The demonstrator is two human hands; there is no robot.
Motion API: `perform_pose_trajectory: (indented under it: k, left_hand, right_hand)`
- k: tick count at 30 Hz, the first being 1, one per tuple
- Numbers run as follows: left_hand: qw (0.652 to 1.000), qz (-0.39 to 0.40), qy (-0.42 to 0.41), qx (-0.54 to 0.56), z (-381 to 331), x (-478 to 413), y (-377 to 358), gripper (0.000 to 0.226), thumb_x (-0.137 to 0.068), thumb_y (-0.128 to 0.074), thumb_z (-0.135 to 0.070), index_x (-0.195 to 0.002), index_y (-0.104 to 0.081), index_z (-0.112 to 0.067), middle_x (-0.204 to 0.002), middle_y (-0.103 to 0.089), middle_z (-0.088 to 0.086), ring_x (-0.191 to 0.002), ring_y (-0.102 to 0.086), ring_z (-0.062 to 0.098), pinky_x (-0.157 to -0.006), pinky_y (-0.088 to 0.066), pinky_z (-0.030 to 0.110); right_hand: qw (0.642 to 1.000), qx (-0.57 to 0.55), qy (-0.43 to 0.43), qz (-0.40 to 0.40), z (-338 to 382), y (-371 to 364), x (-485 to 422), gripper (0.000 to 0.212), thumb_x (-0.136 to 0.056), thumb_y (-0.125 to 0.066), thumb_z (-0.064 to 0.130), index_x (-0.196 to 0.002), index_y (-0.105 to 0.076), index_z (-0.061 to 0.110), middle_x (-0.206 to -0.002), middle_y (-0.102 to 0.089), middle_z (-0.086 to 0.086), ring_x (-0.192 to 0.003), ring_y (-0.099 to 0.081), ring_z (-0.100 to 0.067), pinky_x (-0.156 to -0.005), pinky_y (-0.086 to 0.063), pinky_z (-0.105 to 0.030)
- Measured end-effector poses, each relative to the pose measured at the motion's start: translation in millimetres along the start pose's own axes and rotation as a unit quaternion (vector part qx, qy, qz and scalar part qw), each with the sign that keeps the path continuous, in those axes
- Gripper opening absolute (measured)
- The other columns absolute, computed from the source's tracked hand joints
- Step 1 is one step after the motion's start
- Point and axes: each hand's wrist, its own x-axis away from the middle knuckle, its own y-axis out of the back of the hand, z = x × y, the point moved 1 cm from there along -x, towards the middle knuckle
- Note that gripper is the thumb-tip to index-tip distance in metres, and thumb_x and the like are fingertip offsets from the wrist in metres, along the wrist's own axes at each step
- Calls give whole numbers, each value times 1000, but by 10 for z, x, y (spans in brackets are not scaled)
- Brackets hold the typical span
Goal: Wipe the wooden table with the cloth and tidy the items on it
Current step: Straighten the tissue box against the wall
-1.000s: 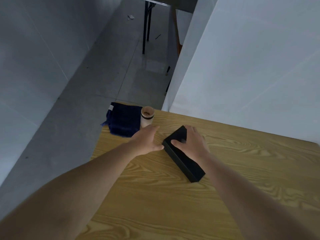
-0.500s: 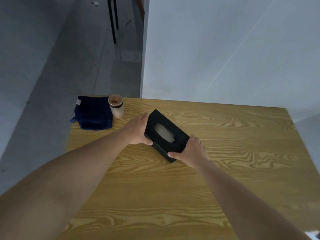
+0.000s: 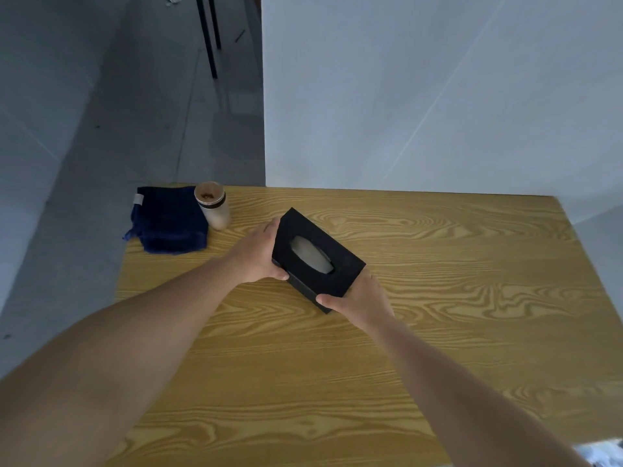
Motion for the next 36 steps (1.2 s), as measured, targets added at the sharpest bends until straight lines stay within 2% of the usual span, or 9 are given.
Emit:
perform_pose_trajectory:
  k: [3,6,10,13,17,22,27,34,36]
  left_hand:
    - [1000,-20,8,21,22,-5,-22,137,-67,-98,-40,-167,-8,-14,-164,-36,7,-149,-37,29,-122,-35,43]
    - [997,-51,34,55,34,-15,-47,134,-64,-98,-41,-166,-14,-18,-162,-39,4,-148,-40,26,-120,-38,47]
    - [988,-105,74,91,33,-77,-76,118,-60,-98,-47,-156,-33,-24,-148,-52,-1,-138,-50,24,-112,-46,47]
    - [979,-139,102,109,1,-142,-89,112,-59,-97,-50,-150,-40,-23,-141,-58,-2,-132,-54,22,-108,-49,48]
    - [967,-177,120,140,4,-270,-71,96,-62,-98,-45,-141,-49,-22,-132,-62,-2,-124,-59,21,-100,-52,41]
    - [959,-202,119,160,-10,-445,44,89,-66,-97,-41,-140,-51,-26,-131,-65,-5,-122,-60,19,-99,-53,41]
    - [955,-205,119,177,-30,-532,131,78,-70,-95,-37,-137,-56,-25,-127,-66,-6,-117,-62,18,-94,-54,38]
    - [956,-188,122,190,-52,-597,185,71,-76,-92,-33,-137,-56,-25,-126,-65,-10,-113,-59,12,-91,-48,31]
    - [958,-183,127,182,-64,-627,194,70,-78,-91,-33,-137,-55,-23,-126,-64,-9,-113,-58,13,-90,-47,30]
  right_hand:
    - [1000,-28,14,5,-26,29,-90,115,-36,-75,93,-131,-51,33,-113,-63,16,-103,-66,-11,-78,-61,-38]
    - [996,-66,53,10,34,180,-196,112,-40,-83,83,-135,-50,33,-119,-64,15,-109,-64,-11,-85,-60,-38]
    - [990,-103,90,32,206,502,-368,89,-61,-95,46,-136,-53,25,-122,-67,11,-115,-63,-13,-97,-56,-40]
    - [987,-103,108,65,271,678,-600,81,-69,-96,33,-137,-53,24,-124,-67,11,-119,-63,-15,-101,-53,-40]
    - [984,-90,127,87,361,839,-941,80,-69,-95,33,-137,-54,28,-123,-68,14,-118,-64,-13,-104,-53,-40]
    - [980,-90,144,104,425,979,-1296,56,-69,-93,27,-112,-60,42,-112,-74,14,-109,-69,-11,-102,-55,-45]
    - [978,-89,151,110,444,1047,-1492,63,-68,-91,31,-125,-64,30,-112,-75,13,-105,-71,-9,-99,-57,-45]
    - [979,-72,148,119,439,1087,-1635,73,-59,-86,45,-127,-64,30,-113,-76,13,-104,-72,-11,-98,-58,-44]
    - [980,-67,145,119,432,1101,-1658,73,-63,-89,39,-130,-63,29,-113,-75,12,-104,-72,-11,-98,-58,-44]
